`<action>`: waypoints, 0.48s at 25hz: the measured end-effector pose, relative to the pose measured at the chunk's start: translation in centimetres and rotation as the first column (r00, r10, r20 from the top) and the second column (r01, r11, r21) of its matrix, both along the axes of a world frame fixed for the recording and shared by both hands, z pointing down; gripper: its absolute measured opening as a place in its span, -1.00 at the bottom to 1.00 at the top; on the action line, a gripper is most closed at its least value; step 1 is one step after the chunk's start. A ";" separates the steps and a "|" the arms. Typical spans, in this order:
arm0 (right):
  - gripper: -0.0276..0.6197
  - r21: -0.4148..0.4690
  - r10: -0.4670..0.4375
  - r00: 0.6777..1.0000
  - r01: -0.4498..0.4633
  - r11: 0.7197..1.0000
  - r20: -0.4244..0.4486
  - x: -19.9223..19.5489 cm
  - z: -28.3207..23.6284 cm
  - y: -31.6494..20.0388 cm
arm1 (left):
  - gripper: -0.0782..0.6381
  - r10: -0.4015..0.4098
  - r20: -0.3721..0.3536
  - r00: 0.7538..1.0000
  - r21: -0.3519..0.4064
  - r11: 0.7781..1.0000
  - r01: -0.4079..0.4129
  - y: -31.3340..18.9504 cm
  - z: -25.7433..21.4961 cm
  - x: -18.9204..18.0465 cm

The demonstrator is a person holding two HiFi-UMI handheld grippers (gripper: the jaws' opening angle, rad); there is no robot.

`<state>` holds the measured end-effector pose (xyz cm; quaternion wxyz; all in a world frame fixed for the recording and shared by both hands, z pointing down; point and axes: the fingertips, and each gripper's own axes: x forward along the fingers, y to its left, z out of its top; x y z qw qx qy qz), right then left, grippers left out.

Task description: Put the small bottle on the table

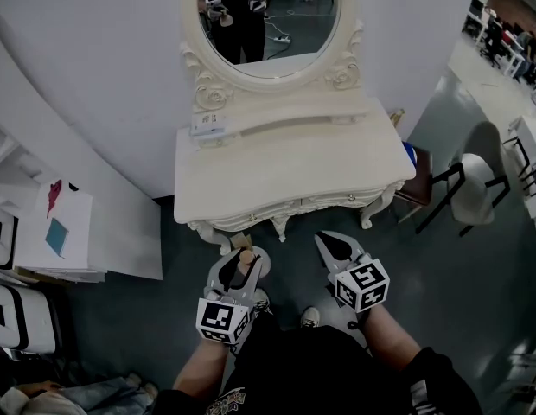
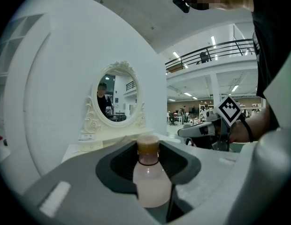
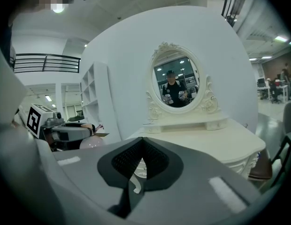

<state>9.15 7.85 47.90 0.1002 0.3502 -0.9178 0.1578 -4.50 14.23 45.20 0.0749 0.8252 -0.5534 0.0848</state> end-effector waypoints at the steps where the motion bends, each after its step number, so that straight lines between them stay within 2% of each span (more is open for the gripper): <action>1: -0.83 -0.001 0.001 1.000 -0.001 1.000 0.000 -0.2 0.1 -0.1 | -0.40 0.001 0.000 1.000 -0.001 1.000 -0.001 -0.1 0.0 -0.2; 12: -0.83 -0.006 0.024 1.000 -0.024 1.000 -0.011 -2.5 0.0 -1.1 | -0.40 0.044 -0.008 0.999 -0.005 0.999 -0.045 -1.3 0.0 -2.3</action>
